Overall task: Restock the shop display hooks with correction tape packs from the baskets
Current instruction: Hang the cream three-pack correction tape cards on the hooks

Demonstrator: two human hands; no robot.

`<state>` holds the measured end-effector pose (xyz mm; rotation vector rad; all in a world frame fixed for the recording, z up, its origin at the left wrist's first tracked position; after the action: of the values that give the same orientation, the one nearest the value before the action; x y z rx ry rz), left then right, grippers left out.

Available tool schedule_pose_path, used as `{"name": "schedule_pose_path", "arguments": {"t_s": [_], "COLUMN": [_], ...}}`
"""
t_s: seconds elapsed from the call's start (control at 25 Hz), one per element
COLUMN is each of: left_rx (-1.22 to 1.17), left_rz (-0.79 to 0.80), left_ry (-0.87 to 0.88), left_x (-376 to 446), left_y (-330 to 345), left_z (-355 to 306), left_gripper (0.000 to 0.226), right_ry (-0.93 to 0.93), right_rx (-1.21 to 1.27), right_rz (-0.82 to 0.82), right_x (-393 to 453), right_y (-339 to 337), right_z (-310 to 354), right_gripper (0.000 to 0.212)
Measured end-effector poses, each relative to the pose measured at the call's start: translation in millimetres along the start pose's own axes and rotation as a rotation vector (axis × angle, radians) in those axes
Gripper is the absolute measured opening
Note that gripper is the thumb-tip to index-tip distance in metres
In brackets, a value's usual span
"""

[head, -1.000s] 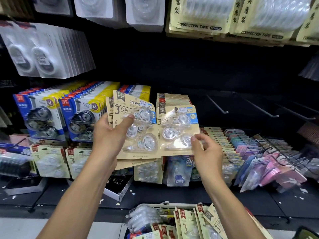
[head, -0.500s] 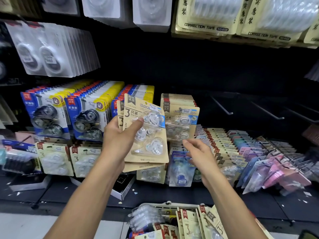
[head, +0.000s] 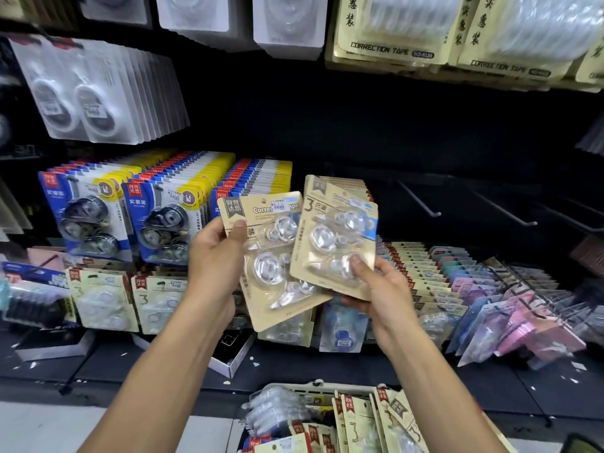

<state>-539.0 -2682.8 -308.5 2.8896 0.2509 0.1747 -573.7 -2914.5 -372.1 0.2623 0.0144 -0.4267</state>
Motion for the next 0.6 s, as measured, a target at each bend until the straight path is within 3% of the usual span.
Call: {"name": "schedule_pose_path", "arguments": {"t_s": [0.2, 0.48, 0.6], "left_rx": [0.038, 0.023, 0.032], "left_rz": [-0.109, -0.107, -0.113], "left_ry": [0.107, 0.089, 0.091], "left_x": [0.9, 2.4, 1.4], "left_y": [-7.8, -6.0, -4.6], "left_z": [-9.0, -6.6, -7.4], "left_gripper": [0.025, 0.022, 0.025], "right_ry": [-0.087, -0.153, -0.196], "right_rx": [-0.147, -0.194, -0.217], "right_rz": [-0.203, -0.096, -0.135], "right_x": [7.9, 1.4, 0.6], "right_y": [-35.3, -32.6, -32.5], "right_z": [8.1, 12.9, 12.7], "right_gripper": [0.016, 0.024, 0.026]}}
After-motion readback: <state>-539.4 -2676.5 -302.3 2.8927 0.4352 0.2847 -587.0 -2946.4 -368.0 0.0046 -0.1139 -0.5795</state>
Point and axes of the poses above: each hand's wrist, its own x-axis towards the middle knuckle, its own y-axis out of the palm, z = x × y, the point moved 5 cm from there along x, towards the middle knuckle, and after that the axes turned 1 degree about y, right-handed, at the moved point
